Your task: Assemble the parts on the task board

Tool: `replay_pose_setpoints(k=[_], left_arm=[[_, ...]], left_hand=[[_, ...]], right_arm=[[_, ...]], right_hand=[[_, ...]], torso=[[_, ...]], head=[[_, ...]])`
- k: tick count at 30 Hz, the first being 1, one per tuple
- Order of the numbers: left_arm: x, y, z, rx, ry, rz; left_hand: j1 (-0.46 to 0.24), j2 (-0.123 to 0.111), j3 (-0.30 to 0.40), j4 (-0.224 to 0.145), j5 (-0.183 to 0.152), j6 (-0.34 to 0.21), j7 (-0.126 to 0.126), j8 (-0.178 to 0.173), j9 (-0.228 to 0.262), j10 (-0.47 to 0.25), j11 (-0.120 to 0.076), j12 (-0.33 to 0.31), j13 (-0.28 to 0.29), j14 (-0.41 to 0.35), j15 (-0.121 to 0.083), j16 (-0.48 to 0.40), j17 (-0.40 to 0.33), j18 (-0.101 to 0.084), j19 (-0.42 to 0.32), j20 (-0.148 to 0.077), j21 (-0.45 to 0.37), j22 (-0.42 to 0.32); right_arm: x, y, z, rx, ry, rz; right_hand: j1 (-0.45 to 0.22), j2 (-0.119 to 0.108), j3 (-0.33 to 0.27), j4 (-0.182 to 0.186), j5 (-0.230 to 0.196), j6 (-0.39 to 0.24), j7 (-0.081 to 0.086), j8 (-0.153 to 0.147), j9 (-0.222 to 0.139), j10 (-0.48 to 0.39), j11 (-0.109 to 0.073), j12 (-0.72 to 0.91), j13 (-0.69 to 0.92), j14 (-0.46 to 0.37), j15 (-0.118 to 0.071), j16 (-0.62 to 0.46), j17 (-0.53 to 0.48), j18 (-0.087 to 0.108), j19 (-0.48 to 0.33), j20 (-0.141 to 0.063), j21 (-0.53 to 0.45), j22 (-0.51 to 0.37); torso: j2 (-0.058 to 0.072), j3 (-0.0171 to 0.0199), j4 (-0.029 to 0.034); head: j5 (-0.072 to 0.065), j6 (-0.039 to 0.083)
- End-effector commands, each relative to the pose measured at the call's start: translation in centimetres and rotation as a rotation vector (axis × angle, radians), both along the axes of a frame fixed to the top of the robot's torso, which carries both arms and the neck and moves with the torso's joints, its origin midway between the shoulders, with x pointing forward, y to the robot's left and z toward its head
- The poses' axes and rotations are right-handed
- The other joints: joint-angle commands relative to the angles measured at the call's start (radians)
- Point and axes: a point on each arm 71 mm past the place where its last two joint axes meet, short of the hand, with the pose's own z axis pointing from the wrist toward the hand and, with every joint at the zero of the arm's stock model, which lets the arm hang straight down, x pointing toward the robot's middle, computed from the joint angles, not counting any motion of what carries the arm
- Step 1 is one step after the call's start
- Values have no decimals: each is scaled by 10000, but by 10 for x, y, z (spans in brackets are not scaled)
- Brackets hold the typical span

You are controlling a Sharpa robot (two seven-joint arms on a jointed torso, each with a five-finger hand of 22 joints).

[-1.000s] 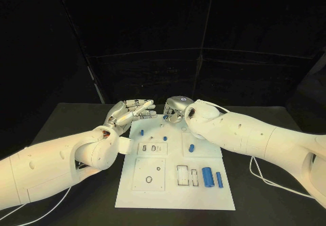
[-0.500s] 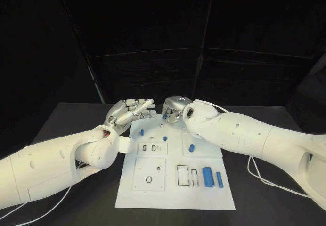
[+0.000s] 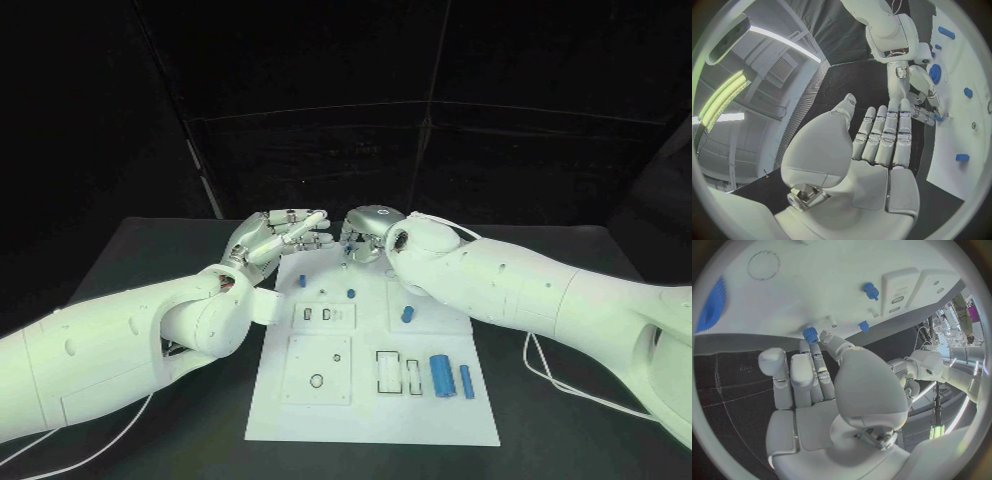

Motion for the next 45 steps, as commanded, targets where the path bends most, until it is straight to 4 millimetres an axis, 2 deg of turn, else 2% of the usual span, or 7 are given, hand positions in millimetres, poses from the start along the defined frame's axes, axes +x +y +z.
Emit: replay_pose_setpoints(k=[1,14,22,26,28,35,45], left_arm=[[0,-1,2,-64,-62,-110],[0,4,2,-24,-55,-24],[0,10,2,18,-73,100],[0,12,2,27,-79,126],[0,13,2,32,-81,140],[1,14,2,37,-89,159],[2,11,2,28,-88,129]], left_hand=[[22,91,-2,-77,37,52,62,-68,-15,45,17,-34,-14,44,-2,-27,-15,40,63,11,68,5],[32,100,0,-90,37,55,61,-72,-18,46,17,-41,-15,44,-1,-31,-17,39,65,10,67,3],[40,104,1,-101,37,56,58,-75,-20,48,16,-45,-15,44,-1,-34,-19,38,65,10,66,2],[49,109,3,-113,37,62,53,-76,-22,53,14,-49,-14,45,-1,-37,-20,38,67,10,65,0],[49,109,3,-113,37,62,53,-76,-22,53,14,-49,-14,45,-1,-37,-20,38,67,10,65,0],[49,109,3,-113,37,62,53,-76,-22,53,14,-49,-14,45,-1,-37,-20,38,67,10,65,0],[49,109,3,-113,37,62,53,-76,-22,53,14,-49,-14,45,-1,-37,-20,38,67,10,65,0]], right_arm=[[-1,2,2,77,-103,163],[-2,-39,8,492,-763,-530],[-17,-82,16,1498,-705,-993],[-22,-107,20,1897,23,-1540],[-22,-118,19,1957,462,-1848],[-18,-150,12,1721,1625,-2754],[-10,-153,4,1139,2144,-2902]], right_hand=[[8,-136,-54,65,-67,-345,17,-45,-13,-344,45,-18,-26,34,104,-202,-261,93,-271,32,-220,-380],[350,-73,-876,45,-21,-1020,96,76,55,-1914,210,380,8,-589,249,-1540,-2094,446,-1557,191,-1498,-2403],[232,-30,-985,245,523,-451,109,306,111,-192,-10,1474,314,-16,81,-513,-937,178,-436,69,-566,-890],[-146,-444,-1532,497,703,-591,-200,270,66,1411,-404,2736,1077,224,-232,147,-140,-4,217,-203,37,96],[-196,-372,-2207,854,858,-756,-288,327,77,1146,-521,4122,2413,344,-418,741,553,-128,557,-424,421,667],[295,-256,-4157,2095,1083,-1514,-53,429,63,340,-326,7978,6456,502,-138,1986,2230,-317,999,-175,1081,1809],[1020,-328,-4559,2834,1022,-1783,9,656,65,560,-212,9658,8458,581,-54,2479,2964,-385,1152,-82,1357,2276]], torso=[[-1,-1,-10],[-24,14,-58],[-66,29,-145],[-63,26,-127],[-60,26,-127],[-44,18,-98],[-29,21,-79]], head=[[6,14],[55,39],[104,70],[57,115],[51,135],[6,170],[-18,106]])
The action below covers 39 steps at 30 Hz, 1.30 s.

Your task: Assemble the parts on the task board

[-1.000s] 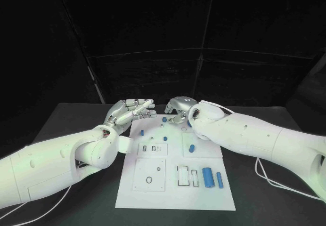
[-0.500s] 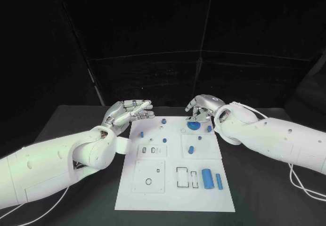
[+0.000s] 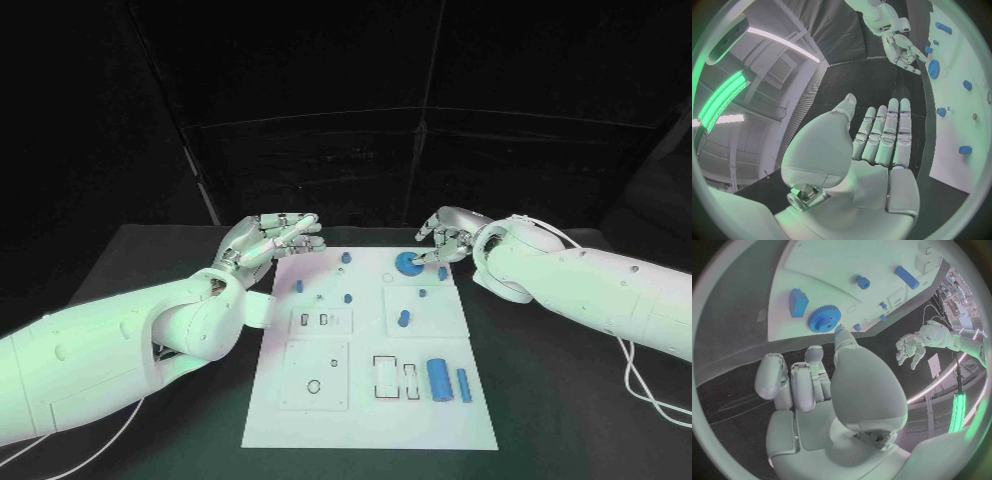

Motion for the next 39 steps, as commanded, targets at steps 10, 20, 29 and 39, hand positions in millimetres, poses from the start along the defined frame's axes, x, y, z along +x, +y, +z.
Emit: replay_pose_setpoints(k=[10,20,29,39], left_arm=[[1,-3,1,-81,-78,-138],[2,-2,1,-67,-72,-115],[2,-2,1,-61,-68,-106],[2,-3,1,-59,-63,-107]], left_hand=[[8,68,3,-57,37,63,53,-38,-15,53,14,-49,-15,45,-1,-37,-13,40,67,9,65,1],[8,68,3,-57,37,63,53,-38,-15,53,14,-49,-15,45,-1,-37,-13,40,67,9,65,1],[8,68,3,-57,37,63,53,-38,-15,53,14,-49,-15,45,-1,-37,-13,40,67,9,65,1],[8,68,3,-57,37,63,53,-38,-15,53,14,-49,-15,45,-1,-37,-13,40,67,9,65,1]], right_arm=[[4,15,-7,-583,757,385],[5,19,-9,-802,769,576],[6,18,-11,-954,833,582],[5,22,-13,-1121,846,747]], right_hand=[[488,188,36,3,7,-32,1,237,16,677,-1,1448,1672,635,88,413,665,-194,187,36,257,377],[653,458,85,-265,-38,314,-76,446,36,1113,-62,2275,2647,669,51,566,912,-243,309,14,410,659],[728,595,145,-417,-72,497,-112,513,37,1236,-95,2496,2927,681,26,614,995,-263,358,-6,468,770],[912,768,328,-677,-220,678,-137,544,19,1346,-122,2684,3187,694,2,667,1087,-282,401,-31,527,879]], torso=[[3,-10,21],[-8,-14,7],[-3,-10,3],[-5,-13,17]], head=[[-9,-81],[-4,-100],[-19,-136],[-17,-159]])
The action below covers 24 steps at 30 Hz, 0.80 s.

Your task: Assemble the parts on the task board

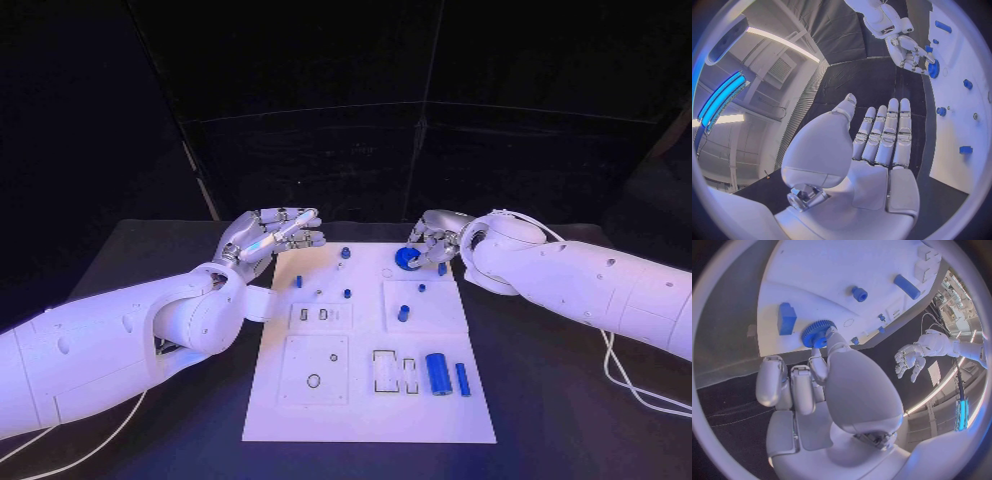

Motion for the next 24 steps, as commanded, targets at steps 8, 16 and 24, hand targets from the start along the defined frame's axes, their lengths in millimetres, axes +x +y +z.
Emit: replay_pose_setpoints(k=[8,16,24], left_arm=[[0,-1,2,-69,-63,-121],[0,0,1,-54,-65,-84],[1,2,1,-36,-64,-41]], left_hand=[[8,68,3,-58,38,63,53,-38,-17,53,14,-50,-16,45,-1,-37,-15,40,68,8,65,1],[8,68,3,-58,38,63,53,-38,-17,53,14,-50,-16,45,-1,-37,-15,40,68,8,65,1],[8,68,3,-58,38,63,53,-38,-17,53,14,-50,-16,45,-1,-37,-15,40,68,8,65,1]], right_arm=[[-1,4,-3,-632,-279,121],[-1,3,-1,-631,-806,-13],[-3,4,3,-392,-1296,63]], right_hand=[[-40,155,41,-92,-121,210,-29,93,-3,170,-37,165,174,699,-3,54,983,-140,98,-17,98,94],[182,681,592,-349,-562,874,-207,262,34,470,-196,484,594,709,-125,85,1036,-190,259,-107,228,366],[422,884,1235,-747,-548,1350,-375,328,79,696,-350,693,897,718,-266,105,1077,-233,386,-249,324,577]], torso=[[3,-7,3],[-2,-5,7],[-3,0,16]], head=[[16,-37],[28,-54],[42,-44]])
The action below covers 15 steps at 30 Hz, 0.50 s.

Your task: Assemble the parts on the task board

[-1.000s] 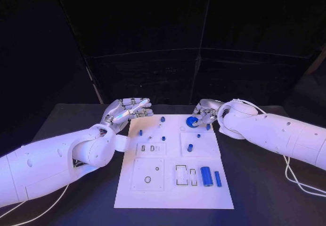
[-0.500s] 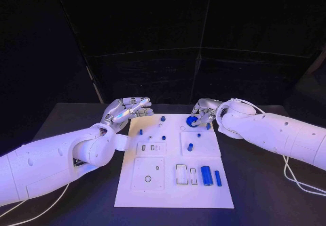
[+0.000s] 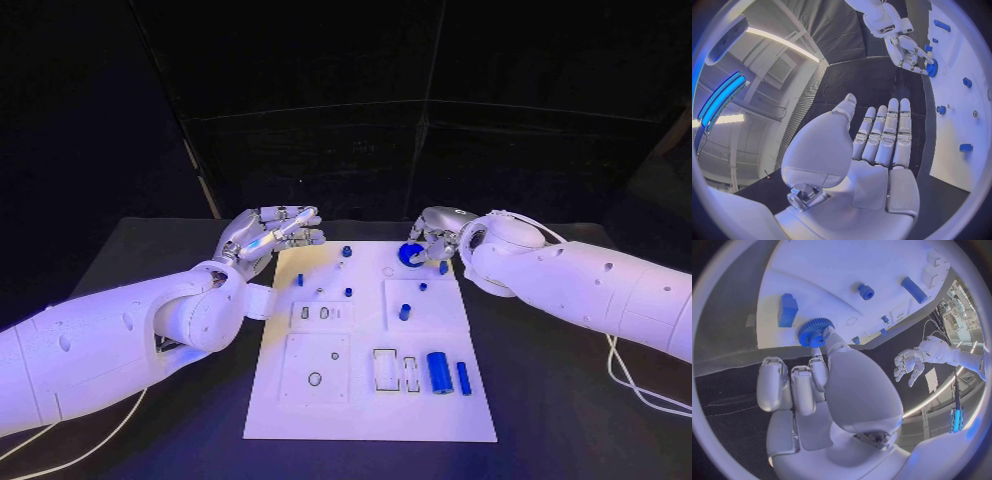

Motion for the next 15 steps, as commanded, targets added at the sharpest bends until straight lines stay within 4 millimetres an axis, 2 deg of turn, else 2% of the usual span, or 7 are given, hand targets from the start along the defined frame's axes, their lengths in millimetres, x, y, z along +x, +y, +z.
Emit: replay_pose_setpoints(k=[1,8,11,15], left_arm=[[0,0,2,-55,-67,-85],[1,2,1,-38,-68,-43],[1,2,1,-34,-72,-31],[1,3,1,-23,-78,0]], left_hand=[[8,68,3,-58,37,63,53,-38,-17,53,14,-49,-16,45,-1,-37,-15,40,68,8,65,1],[8,68,3,-58,37,63,53,-38,-17,53,14,-49,-16,45,-1,-37,-15,40,68,8,65,1],[8,68,3,-58,37,63,53,-38,-17,53,14,-49,-16,45,-1,-37,-15,40,68,8,65,1],[8,68,3,-58,37,63,53,-38,-17,53,14,-49,-16,45,-1,-37,-15,40,68,8,65,1]], right_arm=[[-1,1,3,30,-518,24],[-10,14,9,398,-899,483],[-15,22,12,593,-1085,658],[-21,36,17,805,-1408,933]], right_hand=[[247,316,76,-13,70,545,-222,138,113,176,-80,67,18,731,-62,61,1080,-76,64,2,59,17],[13,169,245,-83,84,596,-225,53,96,227,-86,96,87,738,-75,74,1107,-94,111,-25,96,99],[-74,128,291,-90,67,609,-225,26,91,240,-86,101,104,739,-75,76,1111,-99,125,-27,107,123],[-154,80,334,-101,53,611,-222,-8,84,252,-84,105,120,741,-75,80,1119,-106,145,-27,122,157]], torso=[[0,4,2],[-6,-1,-17],[-6,-12,-9],[4,-6,4]], head=[[17,11],[35,34],[40,35],[58,35]])
